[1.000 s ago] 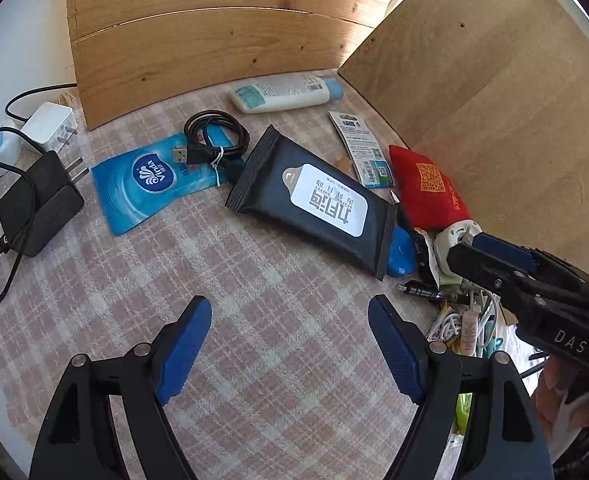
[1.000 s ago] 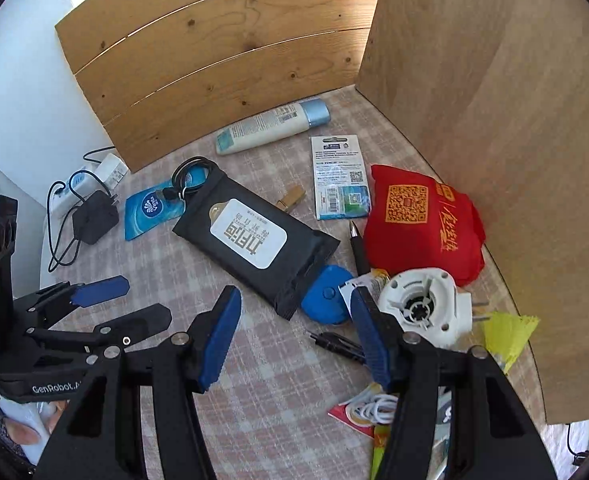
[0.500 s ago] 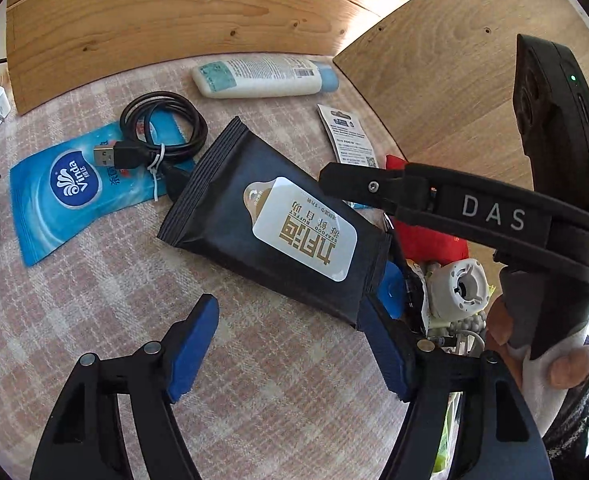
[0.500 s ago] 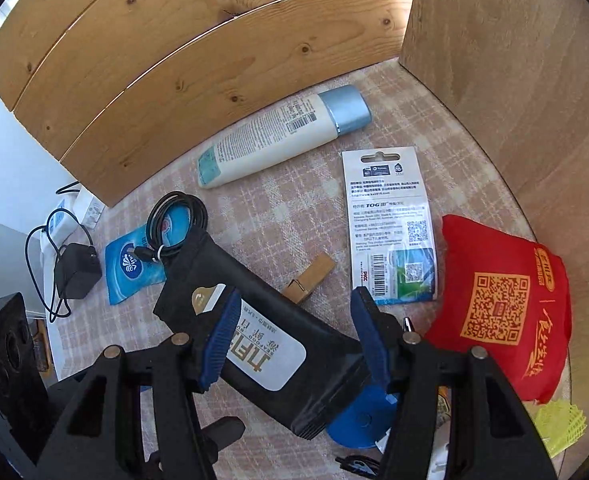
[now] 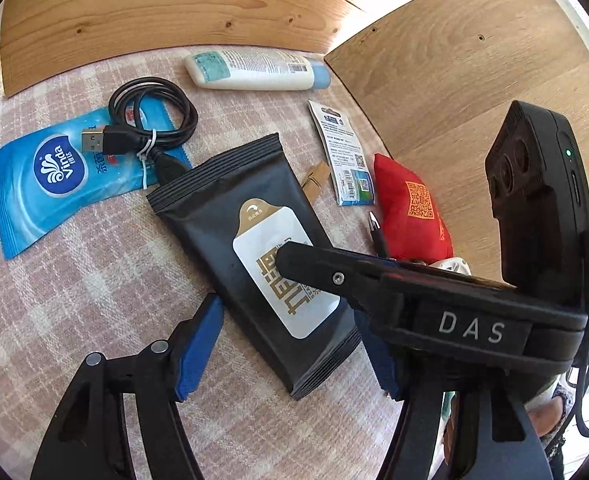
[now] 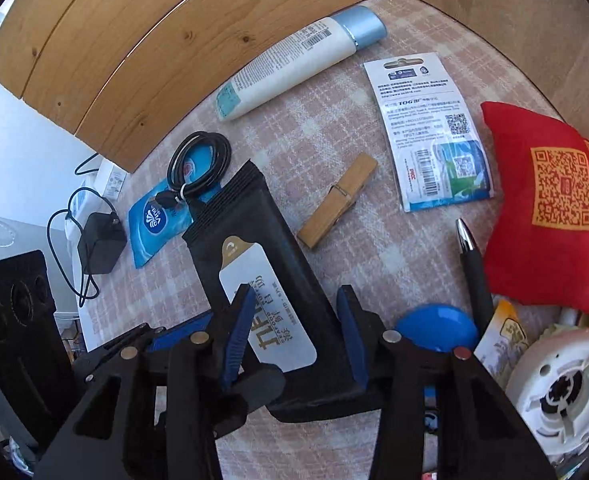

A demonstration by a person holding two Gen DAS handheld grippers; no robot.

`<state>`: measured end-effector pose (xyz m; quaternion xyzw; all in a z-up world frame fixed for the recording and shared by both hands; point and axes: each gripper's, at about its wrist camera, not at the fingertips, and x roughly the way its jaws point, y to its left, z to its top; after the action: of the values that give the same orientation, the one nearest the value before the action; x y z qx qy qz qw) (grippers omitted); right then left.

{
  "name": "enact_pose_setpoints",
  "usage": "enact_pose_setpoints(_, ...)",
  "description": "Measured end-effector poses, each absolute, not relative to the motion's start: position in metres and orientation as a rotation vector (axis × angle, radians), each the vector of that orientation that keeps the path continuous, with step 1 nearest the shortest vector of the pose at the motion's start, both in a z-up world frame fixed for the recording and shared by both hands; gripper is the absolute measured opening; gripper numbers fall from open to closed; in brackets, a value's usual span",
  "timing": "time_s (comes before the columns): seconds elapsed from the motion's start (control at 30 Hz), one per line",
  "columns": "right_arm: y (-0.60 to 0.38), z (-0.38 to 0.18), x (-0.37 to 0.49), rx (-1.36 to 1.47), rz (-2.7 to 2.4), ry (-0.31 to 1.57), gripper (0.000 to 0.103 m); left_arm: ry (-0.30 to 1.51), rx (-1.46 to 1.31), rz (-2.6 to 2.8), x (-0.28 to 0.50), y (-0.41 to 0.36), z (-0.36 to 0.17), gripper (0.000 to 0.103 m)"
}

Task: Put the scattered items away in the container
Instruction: 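Grasp the black wet-wipe pack with the right tool, then carry the black wet-wipe pack into the tray and open the right tool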

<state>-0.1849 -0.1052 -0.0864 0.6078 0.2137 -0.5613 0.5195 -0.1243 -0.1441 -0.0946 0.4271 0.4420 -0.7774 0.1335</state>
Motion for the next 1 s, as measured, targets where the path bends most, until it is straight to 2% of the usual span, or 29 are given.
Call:
enact_pose_setpoints(0.17, -0.083, -0.076, -0.168, 1.466, -1.36, 0.458, 0.029, 1.262, 1.267, -2.266, -0.11, -0.133, -0.088, 0.063)
enact_pose_setpoints(0.6, -0.006, -0.027, -0.14, 1.488, -1.395, 0.347, 0.025, 1.156, 1.287, -2.396, -0.07, -0.074, -0.037, 0.061)
enact_pose_setpoints(1.0, 0.151, 0.047, -0.13, 1.454, -1.609, 0.18, 0.025, 0.995, 1.364, -2.659, -0.05, 0.044, 0.031, 0.061)
